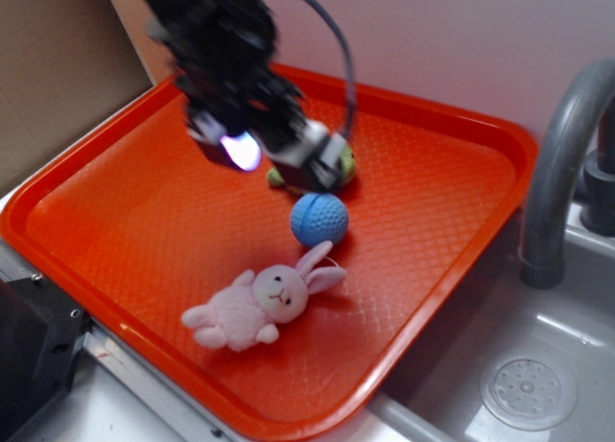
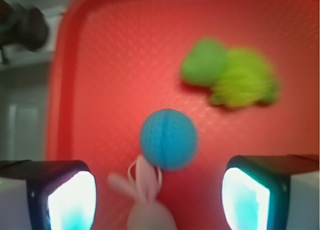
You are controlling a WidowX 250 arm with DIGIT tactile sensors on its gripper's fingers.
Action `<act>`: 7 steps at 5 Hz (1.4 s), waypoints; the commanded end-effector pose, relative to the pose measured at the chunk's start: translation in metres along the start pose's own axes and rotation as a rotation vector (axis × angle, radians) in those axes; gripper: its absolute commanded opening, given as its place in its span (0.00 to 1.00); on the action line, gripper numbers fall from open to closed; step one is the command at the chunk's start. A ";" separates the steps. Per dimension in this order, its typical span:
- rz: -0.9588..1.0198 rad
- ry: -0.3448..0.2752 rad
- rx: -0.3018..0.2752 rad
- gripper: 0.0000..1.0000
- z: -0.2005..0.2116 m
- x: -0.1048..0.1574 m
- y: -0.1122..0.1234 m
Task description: Grab the blue ball.
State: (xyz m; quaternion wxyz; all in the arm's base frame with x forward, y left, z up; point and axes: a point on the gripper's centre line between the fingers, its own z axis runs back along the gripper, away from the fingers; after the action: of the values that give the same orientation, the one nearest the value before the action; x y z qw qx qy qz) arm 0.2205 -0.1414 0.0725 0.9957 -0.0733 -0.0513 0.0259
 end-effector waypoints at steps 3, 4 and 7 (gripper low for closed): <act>-0.100 0.031 0.093 0.00 -0.021 0.019 0.006; -0.156 -0.034 0.030 0.00 0.035 0.023 0.051; -0.017 -0.090 0.099 0.00 0.200 0.026 0.140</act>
State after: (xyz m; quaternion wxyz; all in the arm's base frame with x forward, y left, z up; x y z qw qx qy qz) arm 0.2216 0.0226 0.2397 0.9971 -0.0232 -0.0710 0.0168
